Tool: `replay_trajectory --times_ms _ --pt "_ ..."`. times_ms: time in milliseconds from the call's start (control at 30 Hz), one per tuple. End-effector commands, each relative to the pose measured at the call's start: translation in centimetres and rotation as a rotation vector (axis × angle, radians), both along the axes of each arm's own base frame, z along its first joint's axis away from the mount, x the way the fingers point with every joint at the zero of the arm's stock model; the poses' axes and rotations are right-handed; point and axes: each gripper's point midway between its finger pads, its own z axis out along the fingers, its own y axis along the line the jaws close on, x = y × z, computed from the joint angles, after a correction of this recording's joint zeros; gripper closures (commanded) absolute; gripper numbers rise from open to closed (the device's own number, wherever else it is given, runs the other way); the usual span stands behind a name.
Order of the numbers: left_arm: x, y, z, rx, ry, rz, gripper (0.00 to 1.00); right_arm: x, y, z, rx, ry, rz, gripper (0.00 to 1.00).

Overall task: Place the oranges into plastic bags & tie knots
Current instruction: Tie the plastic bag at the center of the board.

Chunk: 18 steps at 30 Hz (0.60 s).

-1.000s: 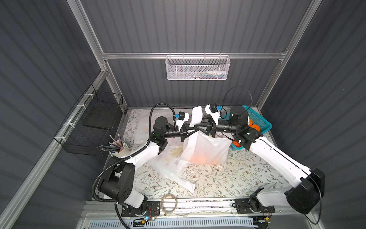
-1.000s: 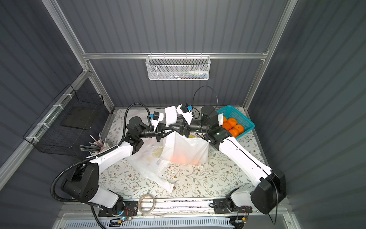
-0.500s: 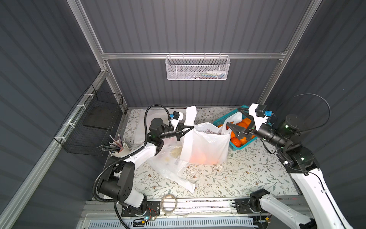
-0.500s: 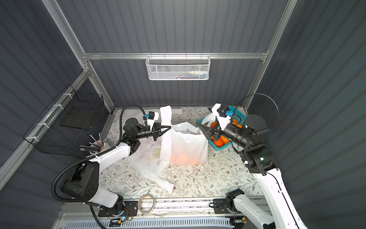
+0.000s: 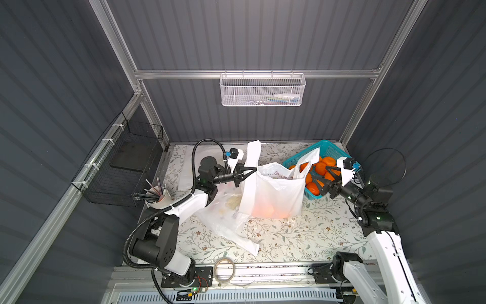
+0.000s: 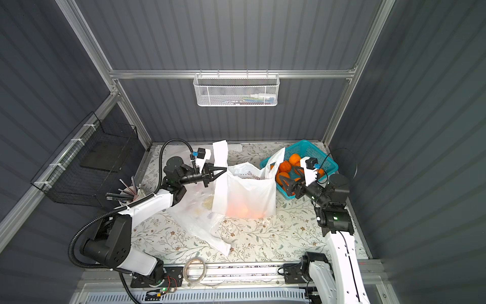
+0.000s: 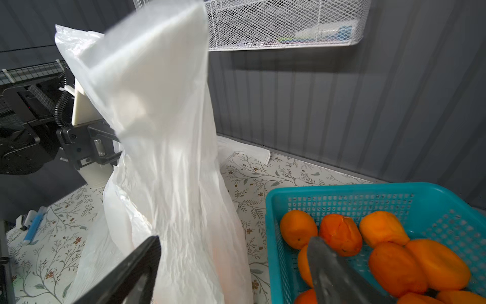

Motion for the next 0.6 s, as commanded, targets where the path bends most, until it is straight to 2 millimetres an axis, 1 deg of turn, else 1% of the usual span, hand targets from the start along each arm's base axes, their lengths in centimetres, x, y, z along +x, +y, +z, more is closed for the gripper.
replay_trajectory --times_ms 0,100,200,300,400,467,567 --pt "-0.5 0.2 0.9 -0.001 -0.031 -0.014 1.00 0.2 1.2 2.0 0.055 -0.079 0.112 0.17" --pt "-0.5 0.2 1.0 0.002 -0.032 -0.014 1.00 1.1 1.8 1.4 0.097 -0.056 0.170 0.19" --pt "-0.5 0.2 1.0 0.002 -0.031 -0.015 1.00 1.6 2.5 0.9 0.116 -0.053 0.211 0.18" --pt "-0.5 0.2 1.0 0.004 -0.024 -0.016 1.00 1.7 3.6 0.4 0.121 -0.050 0.260 0.16" --pt "-0.5 0.2 1.0 0.006 -0.027 -0.016 1.00 1.4 4.5 0.0 0.113 -0.053 0.303 0.11" --pt "-0.4 0.2 1.0 0.006 -0.027 -0.012 1.00 1.3 4.6 -0.3 0.105 -0.058 0.301 0.10" --pt "-0.4 0.3 1.1 0.010 -0.032 -0.002 1.00 1.1 4.0 -0.7 0.067 -0.077 0.249 0.08"
